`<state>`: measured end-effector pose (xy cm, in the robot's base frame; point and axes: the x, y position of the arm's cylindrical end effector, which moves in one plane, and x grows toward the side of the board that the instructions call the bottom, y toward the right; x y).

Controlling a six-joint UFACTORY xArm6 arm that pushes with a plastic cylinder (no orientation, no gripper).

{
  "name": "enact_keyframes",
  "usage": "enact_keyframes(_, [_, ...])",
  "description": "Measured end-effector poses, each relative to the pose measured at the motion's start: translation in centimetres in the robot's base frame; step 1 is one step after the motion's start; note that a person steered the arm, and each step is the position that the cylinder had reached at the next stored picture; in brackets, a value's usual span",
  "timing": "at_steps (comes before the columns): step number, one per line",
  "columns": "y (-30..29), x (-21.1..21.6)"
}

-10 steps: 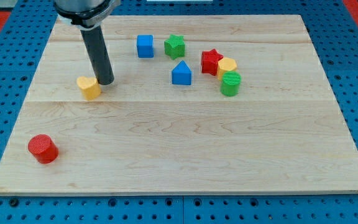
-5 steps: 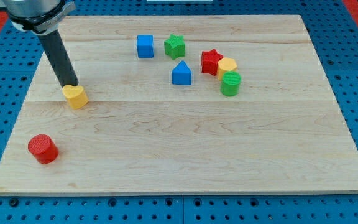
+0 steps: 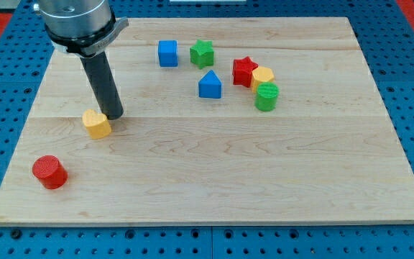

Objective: Move the yellow heart closer to the red circle

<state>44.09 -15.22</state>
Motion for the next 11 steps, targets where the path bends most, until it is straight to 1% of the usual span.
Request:
enact_keyframes(1, [0.0, 1.0])
enact_keyframes(2, [-0.4, 1.1])
enact_keyframes(4, [-3.2, 0.8])
enact_keyframes(8, [-3.2, 4.0])
enact_keyframes(11, [-5.1, 4.5])
